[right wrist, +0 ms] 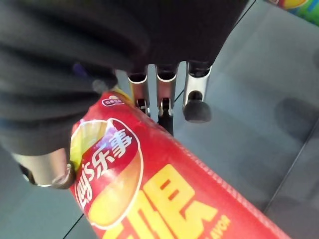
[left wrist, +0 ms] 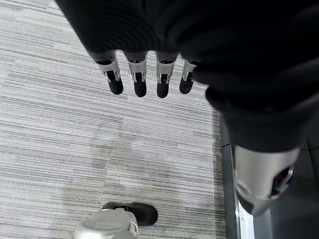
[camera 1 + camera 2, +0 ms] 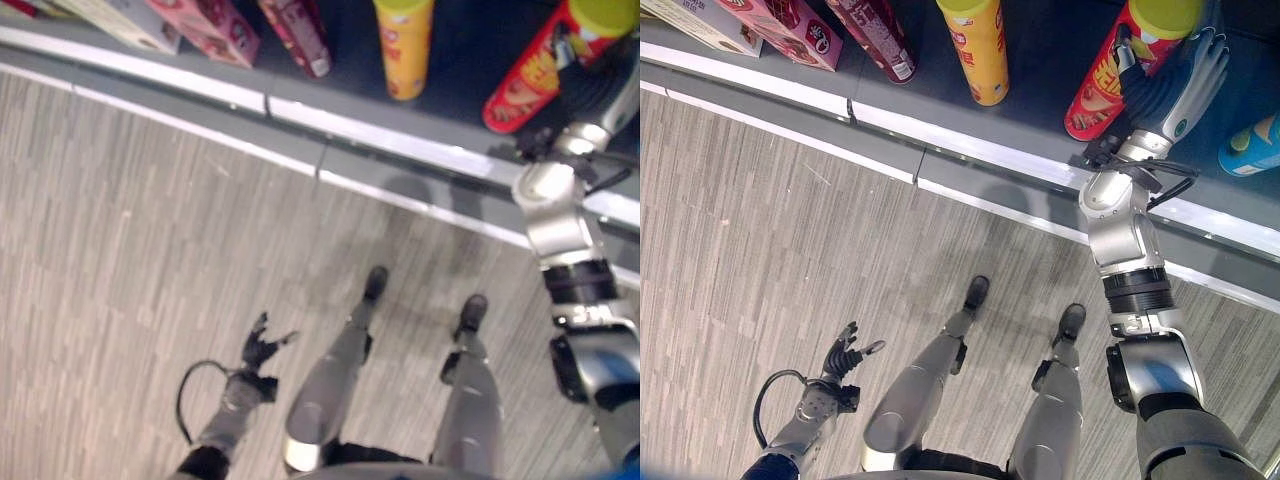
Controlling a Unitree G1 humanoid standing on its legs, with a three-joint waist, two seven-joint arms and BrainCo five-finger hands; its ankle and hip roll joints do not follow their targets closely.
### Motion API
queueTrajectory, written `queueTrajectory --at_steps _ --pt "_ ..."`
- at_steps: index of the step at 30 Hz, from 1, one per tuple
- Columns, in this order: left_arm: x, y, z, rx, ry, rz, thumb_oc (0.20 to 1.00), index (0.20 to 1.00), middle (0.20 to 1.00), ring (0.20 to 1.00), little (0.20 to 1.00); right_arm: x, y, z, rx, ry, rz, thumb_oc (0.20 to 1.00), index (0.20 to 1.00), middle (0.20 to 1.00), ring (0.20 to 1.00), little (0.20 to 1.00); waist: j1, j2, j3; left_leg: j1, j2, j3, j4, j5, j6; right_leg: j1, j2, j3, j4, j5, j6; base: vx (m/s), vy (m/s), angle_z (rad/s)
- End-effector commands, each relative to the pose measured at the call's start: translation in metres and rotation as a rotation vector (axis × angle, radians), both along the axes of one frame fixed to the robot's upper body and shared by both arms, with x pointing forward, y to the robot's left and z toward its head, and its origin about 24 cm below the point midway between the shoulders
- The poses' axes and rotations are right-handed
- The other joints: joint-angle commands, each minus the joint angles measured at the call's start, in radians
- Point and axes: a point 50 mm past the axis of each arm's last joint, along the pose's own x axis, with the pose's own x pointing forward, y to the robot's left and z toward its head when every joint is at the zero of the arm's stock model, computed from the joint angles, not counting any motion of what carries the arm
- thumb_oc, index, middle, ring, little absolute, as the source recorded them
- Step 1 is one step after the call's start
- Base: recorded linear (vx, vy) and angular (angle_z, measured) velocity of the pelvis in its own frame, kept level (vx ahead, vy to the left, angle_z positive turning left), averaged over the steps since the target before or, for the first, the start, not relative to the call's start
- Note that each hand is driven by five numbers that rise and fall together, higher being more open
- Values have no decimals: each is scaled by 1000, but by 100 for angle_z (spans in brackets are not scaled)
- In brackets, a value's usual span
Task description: Put the goods on the table back onto the shelves and tidy them up.
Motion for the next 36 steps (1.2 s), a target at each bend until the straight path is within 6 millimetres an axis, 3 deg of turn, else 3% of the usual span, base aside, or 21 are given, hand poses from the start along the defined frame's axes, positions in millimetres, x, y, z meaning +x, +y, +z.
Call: queueTrajectory --at_steps 1,19,25,26,27,36 --pt "2 0 4 17 -30 -4 1000 1000 1000 1000 1000 -11 -5 10 -103 -56 -46 200 200 200 200 200 -13 3 -17 -97 71 24 126 -159 -35 -55 -36 55 -35 6 -14 0 0 0" --pt "1 6 5 25 -31 16 1000 1000 1000 1000 1000 -16 -14 26 -173 -84 -104 200 200 200 200 200 -23 -10 -17 -98 82 29 108 -145 -42 -69 -27 60 -33 10 -12 0 0 0" --pt "0 7 4 23 -26 23 1000 1000 1000 1000 1000 -15 -10 23 -177 -75 -75 200 200 200 200 200 -21 -13 -17 -93 90 26 99 -140 -43 -73 -22 57 -30 6 -14 0 0 0" --pt "0 7 4 23 -26 23 1000 1000 1000 1000 1000 -15 -10 23 -177 -75 -74 269 269 269 269 269 -21 -13 -17 -93 90 26 99 -140 -43 -73 -22 57 -30 6 -14 0 0 0" --pt "0 7 4 22 -26 23 1000 1000 1000 1000 1000 -14 -8 20 -175 -69 -68 1000 1000 1000 1000 1000 -21 -12 -17 -93 91 26 98 -140 -43 -72 -21 57 -28 5 -15 0 0 0" --pt "-2 8 2 31 -13 28 1000 1000 1000 1000 1000 -14 1 10 -185 -55 -27 1000 1000 1000 1000 1000 -22 -11 -17 -48 94 33 89 -140 -46 -24 -19 54 -32 -1 -13 0 0 0"
